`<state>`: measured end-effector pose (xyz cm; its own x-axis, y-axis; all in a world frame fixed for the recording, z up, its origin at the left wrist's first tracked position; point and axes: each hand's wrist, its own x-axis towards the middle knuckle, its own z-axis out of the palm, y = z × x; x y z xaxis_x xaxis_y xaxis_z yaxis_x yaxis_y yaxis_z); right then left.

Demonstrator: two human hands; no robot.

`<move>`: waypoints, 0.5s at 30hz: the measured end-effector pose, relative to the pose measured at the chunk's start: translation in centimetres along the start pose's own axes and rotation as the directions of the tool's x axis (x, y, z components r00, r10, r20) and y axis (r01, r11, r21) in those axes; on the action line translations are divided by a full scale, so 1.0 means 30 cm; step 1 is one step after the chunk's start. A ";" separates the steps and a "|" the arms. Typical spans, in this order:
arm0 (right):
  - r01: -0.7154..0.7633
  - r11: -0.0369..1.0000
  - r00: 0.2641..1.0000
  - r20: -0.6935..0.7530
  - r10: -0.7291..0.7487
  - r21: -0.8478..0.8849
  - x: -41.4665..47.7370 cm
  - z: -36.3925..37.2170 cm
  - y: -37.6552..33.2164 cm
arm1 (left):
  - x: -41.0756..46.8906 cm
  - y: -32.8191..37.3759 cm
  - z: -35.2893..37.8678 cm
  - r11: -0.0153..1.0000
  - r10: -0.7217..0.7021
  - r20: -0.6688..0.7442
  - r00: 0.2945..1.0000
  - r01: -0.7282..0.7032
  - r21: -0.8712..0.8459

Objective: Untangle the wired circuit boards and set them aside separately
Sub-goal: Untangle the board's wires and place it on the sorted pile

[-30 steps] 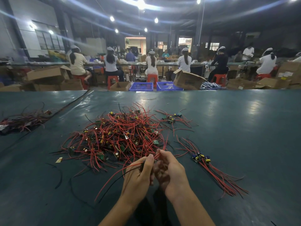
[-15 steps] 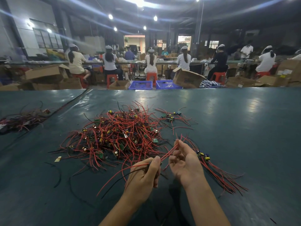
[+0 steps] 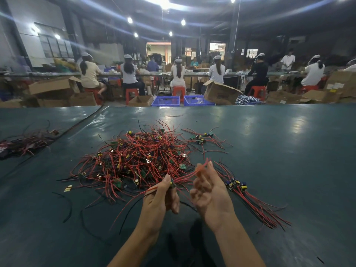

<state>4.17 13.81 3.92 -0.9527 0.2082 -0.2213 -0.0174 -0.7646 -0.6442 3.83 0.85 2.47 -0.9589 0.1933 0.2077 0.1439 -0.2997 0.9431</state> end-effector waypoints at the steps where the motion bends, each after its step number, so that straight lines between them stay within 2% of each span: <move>1: 0.016 0.993 1.000 0.021 -0.014 -0.119 -0.008 0.004 0.016 | 0.003 0.001 -0.006 1.000 -0.008 -0.013 1.000 0.007 -0.007; 4: 0.088 0.913 0.991 0.128 -0.039 -0.398 -0.039 0.025 0.077 | 0.008 0.001 -0.023 0.999 -0.030 -0.005 1.000 0.030 0.029; 9: 0.319 0.831 0.931 0.313 -0.186 -0.456 -0.068 0.040 0.109 | 0.012 0.002 -0.035 0.995 -0.016 0.035 0.999 0.013 0.103; 12: 0.378 0.771 0.925 0.246 -0.290 -0.513 -0.054 0.028 0.087 | 0.018 0.008 -0.040 0.987 -0.063 0.041 0.997 0.056 0.152; 15: 0.344 0.809 0.933 0.075 -0.353 -0.477 -0.029 0.006 0.060 | 0.021 0.010 -0.043 0.981 -0.118 0.078 0.990 0.104 0.166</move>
<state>4.90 12.15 3.08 -0.9050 0.4186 0.0758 -0.1976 -0.2558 -0.9463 2.95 -0.33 2.53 -0.9471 0.2998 0.1146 0.0822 -0.1186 0.9895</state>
